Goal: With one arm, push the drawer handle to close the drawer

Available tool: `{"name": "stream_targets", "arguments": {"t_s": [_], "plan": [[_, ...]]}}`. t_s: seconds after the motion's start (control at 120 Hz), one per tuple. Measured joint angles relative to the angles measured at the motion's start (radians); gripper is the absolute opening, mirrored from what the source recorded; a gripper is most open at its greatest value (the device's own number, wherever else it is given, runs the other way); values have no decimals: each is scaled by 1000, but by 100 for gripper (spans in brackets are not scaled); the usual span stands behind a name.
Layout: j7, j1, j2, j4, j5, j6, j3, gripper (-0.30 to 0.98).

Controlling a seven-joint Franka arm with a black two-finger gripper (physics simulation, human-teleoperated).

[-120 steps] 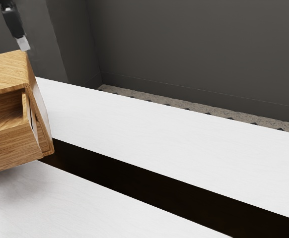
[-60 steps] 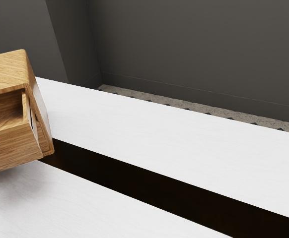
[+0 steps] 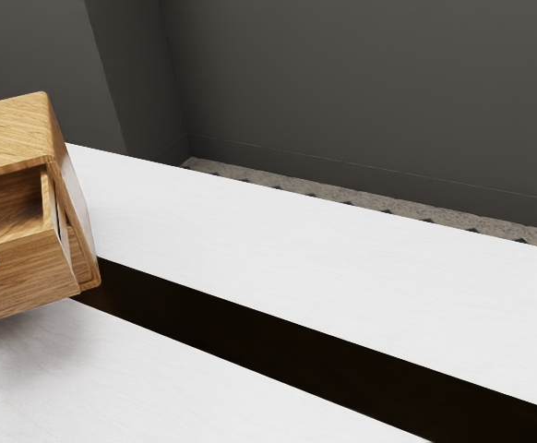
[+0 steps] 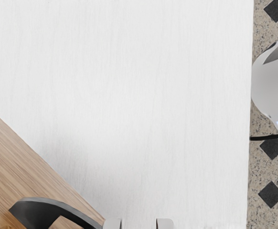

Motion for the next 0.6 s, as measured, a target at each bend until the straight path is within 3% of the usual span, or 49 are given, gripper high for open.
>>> {"name": "stream_targets", "arguments": {"t_s": [0.175, 0.6], "plan": [[225, 4, -71, -86, 0, 47, -4, -7], [632, -6, -70, -176, 22, 182, 6, -10]]}}
